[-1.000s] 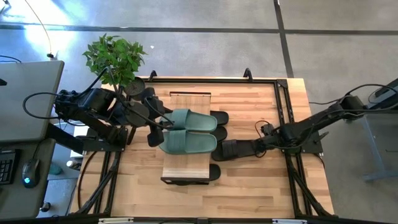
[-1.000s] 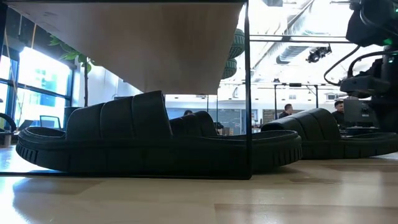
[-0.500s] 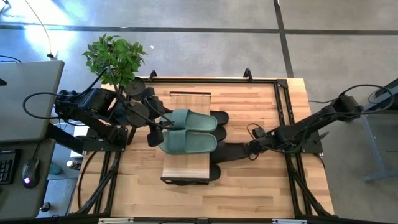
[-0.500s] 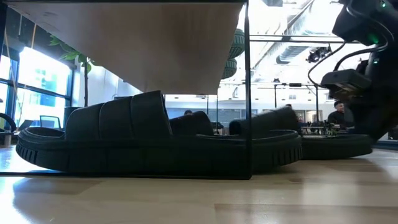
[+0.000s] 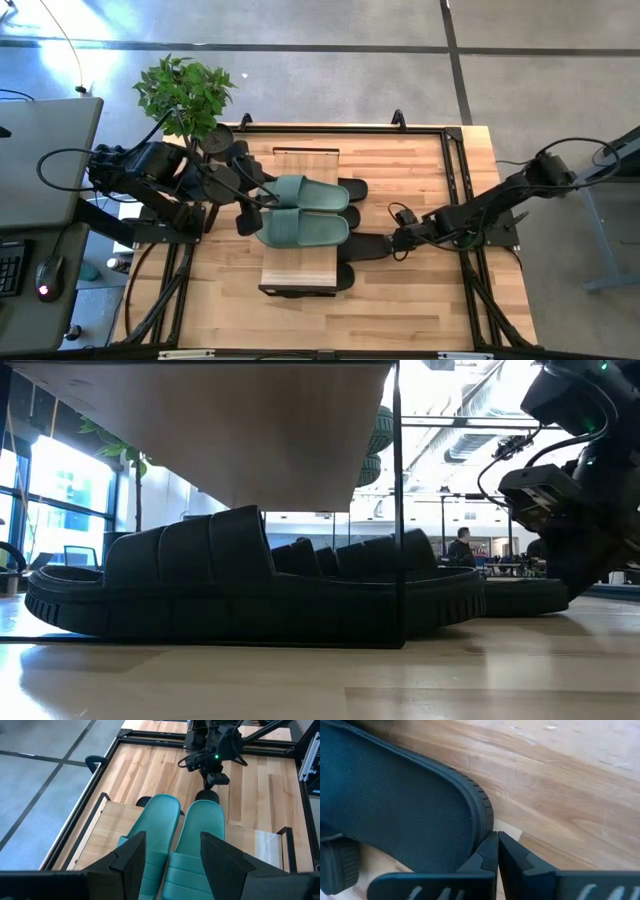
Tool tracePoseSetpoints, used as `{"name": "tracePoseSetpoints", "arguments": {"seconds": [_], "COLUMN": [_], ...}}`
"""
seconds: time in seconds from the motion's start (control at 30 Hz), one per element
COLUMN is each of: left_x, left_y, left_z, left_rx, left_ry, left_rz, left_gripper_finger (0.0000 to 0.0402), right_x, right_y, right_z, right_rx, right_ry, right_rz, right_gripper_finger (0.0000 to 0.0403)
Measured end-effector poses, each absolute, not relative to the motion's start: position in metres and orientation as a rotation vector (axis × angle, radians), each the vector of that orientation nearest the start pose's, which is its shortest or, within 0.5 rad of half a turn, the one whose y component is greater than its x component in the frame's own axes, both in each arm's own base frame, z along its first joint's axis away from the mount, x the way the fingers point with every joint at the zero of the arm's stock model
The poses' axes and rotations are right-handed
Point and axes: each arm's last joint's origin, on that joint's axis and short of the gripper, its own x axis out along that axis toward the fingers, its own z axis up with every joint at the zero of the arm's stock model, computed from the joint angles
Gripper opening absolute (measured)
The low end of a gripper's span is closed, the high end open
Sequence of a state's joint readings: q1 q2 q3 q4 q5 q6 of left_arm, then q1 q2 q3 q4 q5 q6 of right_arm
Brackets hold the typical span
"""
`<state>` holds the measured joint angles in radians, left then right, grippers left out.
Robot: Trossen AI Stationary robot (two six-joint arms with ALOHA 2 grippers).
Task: Pick and place slides into the shelf
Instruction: Put the black slipper under the shelf
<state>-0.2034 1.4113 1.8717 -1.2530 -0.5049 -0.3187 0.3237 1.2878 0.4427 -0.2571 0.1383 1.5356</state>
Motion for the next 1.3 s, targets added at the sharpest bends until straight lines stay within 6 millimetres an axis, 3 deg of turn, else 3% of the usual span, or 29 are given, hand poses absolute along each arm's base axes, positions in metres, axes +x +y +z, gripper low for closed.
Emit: {"name": "tracePoseSetpoints", "arguments": {"seconds": [0.77,1.0,1.3], "left_x": [0.233,0.216,0.198], "left_y": [-0.034,-0.033,-0.078], "left_z": [0.459,0.445,0.444], "left_rx": [-0.030,-0.092,-0.124], "left_ry": [0.703,0.929,0.963], "left_rz": [0.404,0.400,0.249], "left_gripper_finger": [0.0172,0.0172,0.0172], "right_x": [0.215,0.215,0.218], "right_y": [0.052,0.052,0.052], "right_z": [0.115,0.116,0.119], "right_rx": [1.142,1.108,1.101], "right_ry": [0.880,0.882,0.850], "right_rz": [-0.555,-0.535,-0.496], "right_gripper_finger": [0.0000,0.0000,0.0000]}}
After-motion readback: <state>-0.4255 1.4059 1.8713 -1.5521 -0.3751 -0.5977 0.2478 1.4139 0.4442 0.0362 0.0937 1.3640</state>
